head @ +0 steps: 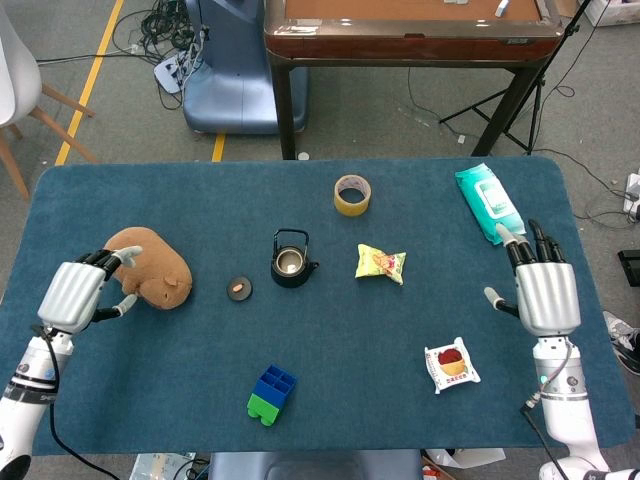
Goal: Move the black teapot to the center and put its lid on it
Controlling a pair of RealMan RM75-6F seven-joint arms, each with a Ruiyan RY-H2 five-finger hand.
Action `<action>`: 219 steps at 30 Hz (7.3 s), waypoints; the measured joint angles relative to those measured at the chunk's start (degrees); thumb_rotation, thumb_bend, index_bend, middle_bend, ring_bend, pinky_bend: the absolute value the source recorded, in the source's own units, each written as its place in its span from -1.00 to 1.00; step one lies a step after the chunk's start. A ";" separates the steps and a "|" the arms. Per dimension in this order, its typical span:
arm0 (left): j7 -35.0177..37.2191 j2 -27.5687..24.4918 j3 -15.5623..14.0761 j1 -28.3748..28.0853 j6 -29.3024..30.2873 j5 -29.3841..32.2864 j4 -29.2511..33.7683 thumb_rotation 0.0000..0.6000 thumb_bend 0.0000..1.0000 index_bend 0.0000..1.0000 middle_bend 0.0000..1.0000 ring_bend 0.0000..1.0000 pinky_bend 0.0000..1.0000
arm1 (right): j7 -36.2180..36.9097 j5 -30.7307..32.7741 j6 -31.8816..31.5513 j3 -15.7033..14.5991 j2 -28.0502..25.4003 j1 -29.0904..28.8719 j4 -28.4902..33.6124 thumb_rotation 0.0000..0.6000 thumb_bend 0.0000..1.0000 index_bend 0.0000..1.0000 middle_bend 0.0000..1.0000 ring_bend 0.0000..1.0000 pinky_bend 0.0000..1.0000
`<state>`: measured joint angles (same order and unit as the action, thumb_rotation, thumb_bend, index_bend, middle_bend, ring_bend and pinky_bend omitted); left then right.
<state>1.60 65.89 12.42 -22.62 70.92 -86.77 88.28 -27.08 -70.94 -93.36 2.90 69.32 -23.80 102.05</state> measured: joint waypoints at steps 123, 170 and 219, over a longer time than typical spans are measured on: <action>-28.20 24.80 -4.11 -32.57 -27.62 44.39 -17.65 1.00 -0.51 -0.04 1.00 0.94 1.00 | 15.39 -4.05 5.80 8.66 -2.95 15.00 -5.06 1.00 -0.89 -0.62 -0.41 -0.82 -0.58; -33.13 25.03 1.09 -46.34 -28.20 53.37 -13.60 1.00 -0.49 0.00 1.00 0.94 1.00 | 15.19 -2.04 7.50 8.66 -3.66 15.72 -4.75 1.00 -0.89 -0.62 -0.41 -0.82 -0.57; -39.49 31.02 -1.87 -52.56 -30.98 65.65 -24.08 1.00 -0.50 -0.52 1.00 0.93 1.00 | 17.06 -1.33 6.90 9.14 -4.32 17.11 -5.41 1.00 -0.89 -0.62 -0.41 -0.82 -0.57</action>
<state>-37.89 96.91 10.55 -75.18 39.95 -21.11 64.20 -10.02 -72.28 -86.45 12.04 65.01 -6.69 96.64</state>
